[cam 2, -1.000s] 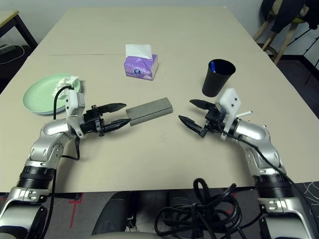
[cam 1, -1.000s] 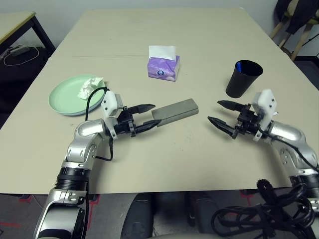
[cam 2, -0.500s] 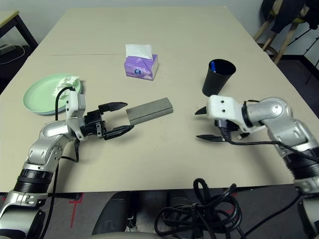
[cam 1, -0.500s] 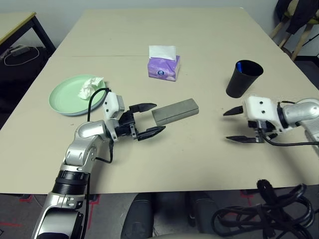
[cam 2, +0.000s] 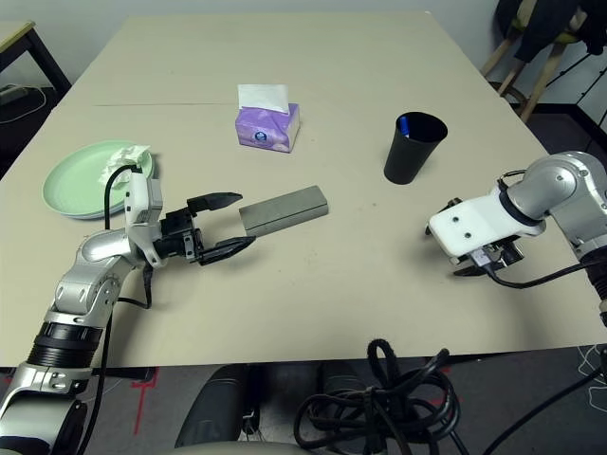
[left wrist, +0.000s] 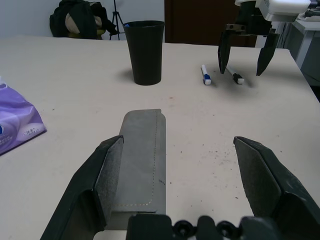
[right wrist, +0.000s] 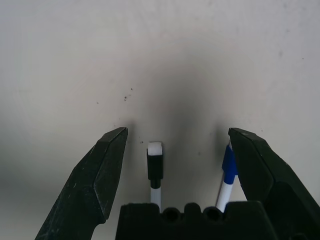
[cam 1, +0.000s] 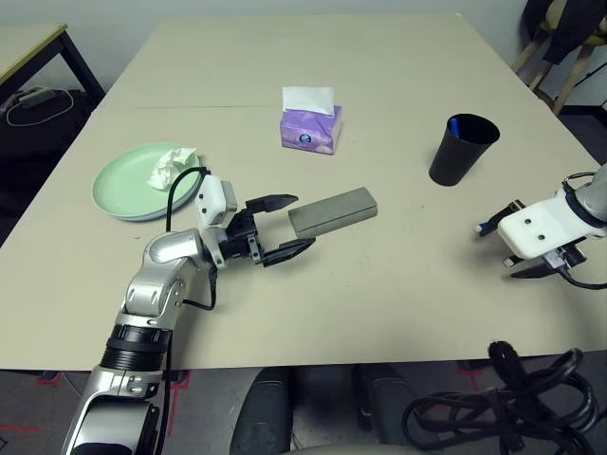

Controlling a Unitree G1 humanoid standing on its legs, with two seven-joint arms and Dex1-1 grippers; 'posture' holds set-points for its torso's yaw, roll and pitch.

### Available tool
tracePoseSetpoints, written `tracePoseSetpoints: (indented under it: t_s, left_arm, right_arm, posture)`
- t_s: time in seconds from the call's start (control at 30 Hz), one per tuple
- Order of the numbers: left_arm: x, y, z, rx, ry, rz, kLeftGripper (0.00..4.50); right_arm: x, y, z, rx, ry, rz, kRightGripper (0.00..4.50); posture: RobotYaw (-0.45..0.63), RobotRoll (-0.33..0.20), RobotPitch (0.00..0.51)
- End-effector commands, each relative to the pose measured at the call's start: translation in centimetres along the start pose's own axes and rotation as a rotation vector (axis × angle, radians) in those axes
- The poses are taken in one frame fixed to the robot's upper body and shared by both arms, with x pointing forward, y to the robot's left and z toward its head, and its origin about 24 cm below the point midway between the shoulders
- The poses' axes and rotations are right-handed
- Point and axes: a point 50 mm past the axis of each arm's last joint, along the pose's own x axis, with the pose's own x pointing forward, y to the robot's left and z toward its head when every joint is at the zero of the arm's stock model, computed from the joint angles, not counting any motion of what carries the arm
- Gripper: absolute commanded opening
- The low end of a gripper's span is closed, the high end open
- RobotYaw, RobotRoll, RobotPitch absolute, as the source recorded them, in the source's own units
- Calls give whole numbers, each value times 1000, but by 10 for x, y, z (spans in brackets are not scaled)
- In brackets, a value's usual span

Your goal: Organize and tidy the items on the table.

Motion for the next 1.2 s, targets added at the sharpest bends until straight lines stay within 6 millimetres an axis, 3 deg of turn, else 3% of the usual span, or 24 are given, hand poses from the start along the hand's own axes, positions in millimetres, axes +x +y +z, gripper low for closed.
tracePoseSetpoints:
  t_s: [0.03,0.5,1.2]
  left_arm:
    - [4,-3,4,11,-11,-27,4451]
    - [2,-10,4,4,11,-61,4451]
    - [-3,-12,4,-1,11,-11,4451]
  right_arm:
    - [2,0,-3,-15,19,0,4500]
    - [-1,11,-10,-38,-11,37,4500]
    - [0,-2,-19,-179,83,52,4500]
  posture:
    - [17,0,145]
    - [-3,0,177]
    - [21,0,201]
